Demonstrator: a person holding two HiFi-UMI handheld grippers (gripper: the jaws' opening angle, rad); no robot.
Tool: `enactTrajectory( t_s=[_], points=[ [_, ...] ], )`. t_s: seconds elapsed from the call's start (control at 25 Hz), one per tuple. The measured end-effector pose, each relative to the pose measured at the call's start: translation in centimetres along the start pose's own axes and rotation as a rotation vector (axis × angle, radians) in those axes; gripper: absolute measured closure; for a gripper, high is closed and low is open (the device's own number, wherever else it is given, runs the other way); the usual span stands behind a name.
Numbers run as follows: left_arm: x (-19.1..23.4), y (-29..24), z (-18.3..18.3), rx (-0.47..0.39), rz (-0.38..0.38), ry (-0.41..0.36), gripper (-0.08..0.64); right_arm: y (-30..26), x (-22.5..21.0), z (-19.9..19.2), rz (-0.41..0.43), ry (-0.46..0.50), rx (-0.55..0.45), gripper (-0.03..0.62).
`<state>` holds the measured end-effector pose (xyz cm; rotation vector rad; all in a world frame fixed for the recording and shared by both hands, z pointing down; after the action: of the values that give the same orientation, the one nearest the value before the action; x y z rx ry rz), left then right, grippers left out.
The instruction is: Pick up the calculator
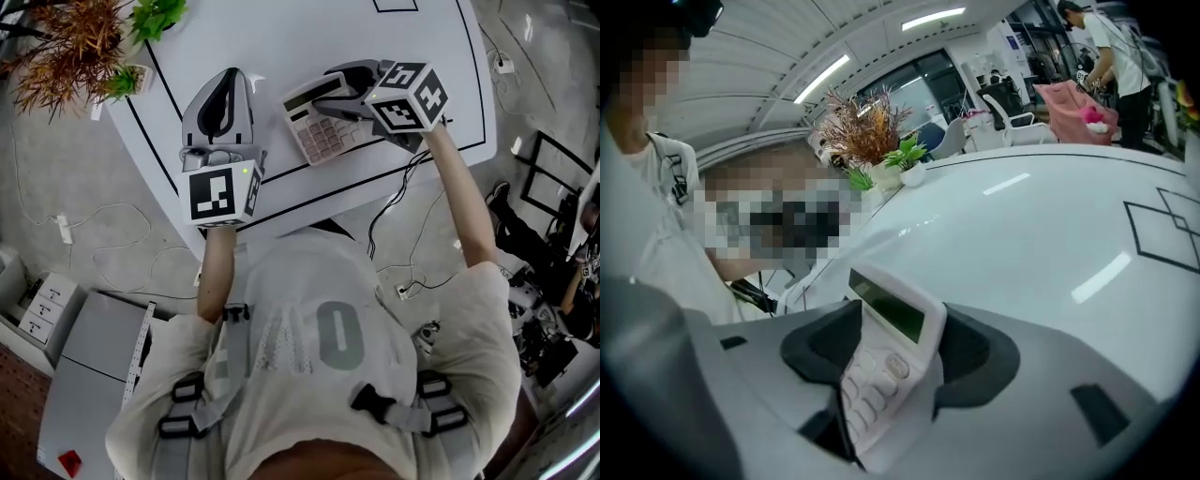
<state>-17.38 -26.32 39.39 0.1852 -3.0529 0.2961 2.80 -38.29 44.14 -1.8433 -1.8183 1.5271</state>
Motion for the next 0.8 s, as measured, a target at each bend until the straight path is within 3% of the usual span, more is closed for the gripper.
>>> enactTrajectory(
  t_s=[0.32,0.8],
  points=[
    [-0.7,-0.4,0.1,0.002,-0.004,-0.009,0.538,0.0,0.3,-0.5,0.025,-0.077,0.001,0.38],
    [-0.6,1.4,1.5,-0.027,0.022,-0.031,0.538,0.2,4.3,-2.0,0.111,-0.205,-0.209,0.512]
  ],
)
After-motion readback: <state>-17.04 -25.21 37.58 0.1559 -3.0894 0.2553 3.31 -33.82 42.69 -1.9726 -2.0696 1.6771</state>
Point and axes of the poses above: the fingertips, and each gripper's own axes: y backward along the fingers, x to its left, z out of its top, the point moved 10 cm from there along y, backward along the fingers, and after that the axes turned 4 degrees about -y, right-handed, at the moved point
